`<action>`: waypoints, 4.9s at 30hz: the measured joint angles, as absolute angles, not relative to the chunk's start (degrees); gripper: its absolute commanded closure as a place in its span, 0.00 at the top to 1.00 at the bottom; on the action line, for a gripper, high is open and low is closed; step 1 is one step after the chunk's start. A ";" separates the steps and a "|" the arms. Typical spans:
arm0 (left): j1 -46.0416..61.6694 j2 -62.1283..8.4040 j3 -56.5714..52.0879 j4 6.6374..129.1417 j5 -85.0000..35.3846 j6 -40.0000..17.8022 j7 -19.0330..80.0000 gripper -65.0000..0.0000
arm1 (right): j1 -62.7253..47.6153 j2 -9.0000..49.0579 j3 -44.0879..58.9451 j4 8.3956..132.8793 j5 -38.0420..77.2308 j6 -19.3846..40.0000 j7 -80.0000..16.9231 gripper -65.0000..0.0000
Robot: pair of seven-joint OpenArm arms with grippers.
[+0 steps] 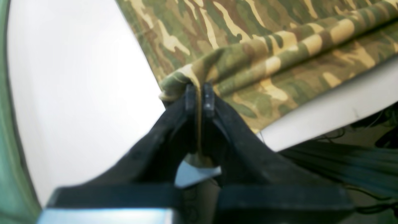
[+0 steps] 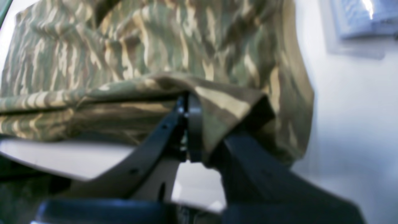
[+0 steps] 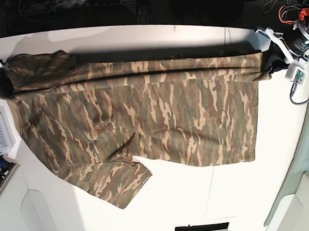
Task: Layout the t-shirt on the table in an organized manner, then fold the t-shirt properly
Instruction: 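Lift the shirt edge with both grippers and fold it over lengthwise, then lay the folded edge down and open both grippers, then grasp the opposite shirt edge with both grippers and fold it over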
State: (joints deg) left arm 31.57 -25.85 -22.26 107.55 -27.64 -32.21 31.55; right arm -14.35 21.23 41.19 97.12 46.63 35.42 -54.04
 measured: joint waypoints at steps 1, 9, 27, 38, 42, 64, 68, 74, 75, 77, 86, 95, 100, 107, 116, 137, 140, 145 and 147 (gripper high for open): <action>30.55 -25.87 -21.45 106.76 -27.24 -32.18 31.62 0.00 | -12.99 21.50 40.16 96.03 46.00 35.35 -54.06 0.00; 24.56 -25.67 -18.35 99.33 -24.47 -31.55 28.42 0.00 | -2.85 21.32 36.14 84.93 39.55 35.62 -49.08 0.00; 13.45 -25.74 -12.38 84.12 -22.50 -24.08 31.83 0.36 | 8.34 22.02 36.80 69.91 36.34 33.01 -46.50 0.59; 13.13 -25.71 -18.70 84.27 -30.48 -24.21 33.87 0.45 | 2.55 22.04 43.59 69.97 36.62 31.92 -45.21 0.59; 12.99 -25.67 -19.84 84.27 -32.40 -24.21 35.44 0.49 | 0.21 21.74 43.59 69.89 33.85 31.03 -42.50 0.59; 12.51 -19.66 -20.10 74.46 -32.14 -26.20 30.44 0.19 | 3.51 17.28 37.63 60.60 36.38 31.77 -37.47 0.27; 12.53 -19.86 -20.01 74.43 -32.08 -27.09 30.22 0.00 | 3.49 17.15 37.60 61.01 37.04 31.88 -41.08 0.00; 15.38 -22.70 -19.88 77.76 -32.03 -28.10 33.89 0.00 | 2.28 18.41 39.57 64.49 37.63 32.49 -47.44 0.00; 16.64 -23.05 -19.88 79.37 -31.90 -27.90 34.33 0.00 | 1.37 18.85 39.72 65.76 38.30 32.60 -47.66 0.00; 19.81 -23.86 -19.84 82.91 -31.57 -28.08 34.74 0.00 | -1.13 19.64 39.83 68.53 39.83 32.73 -47.79 0.00; 25.82 -24.75 -19.79 89.86 -31.51 -27.92 35.07 0.00 | -10.72 20.95 39.90 76.12 40.77 32.71 -48.01 0.00; 26.35 -24.77 -19.79 89.89 -31.53 -27.94 36.01 0.14 | -14.94 20.93 41.15 78.22 41.32 32.80 -48.01 0.00; 26.48 -24.77 -19.79 90.06 -31.29 -27.94 36.21 0.43 | -14.92 20.95 41.21 78.24 41.71 32.77 -45.36 0.42; 27.68 -25.30 -20.86 100.60 -31.59 -27.83 39.09 0.43 | -14.41 22.90 47.29 79.88 41.76 32.60 -39.94 0.48; 27.40 -27.29 -20.86 102.54 -31.75 -28.03 36.64 0.43 | 0.36 23.33 46.65 78.08 36.12 31.53 -36.95 0.48; 8.12 -31.29 -12.32 81.80 -30.96 -25.32 32.49 0.49 | 20.93 25.26 22.83 37.91 20.78 27.07 -19.14 0.48; -0.40 -31.11 -8.34 71.61 -29.58 -24.99 30.81 0.49 | 21.15 25.41 22.74 37.63 20.45 27.42 -19.66 0.48; -10.55 -28.84 -2.11 55.66 -27.11 -24.97 27.03 0.49 | 21.15 25.36 22.74 37.58 21.12 29.41 -20.29 0.48; -12.95 -27.62 -1.52 50.74 -27.92 -25.98 24.99 0.49 | 21.12 25.28 22.74 37.58 22.94 30.72 -21.28 0.48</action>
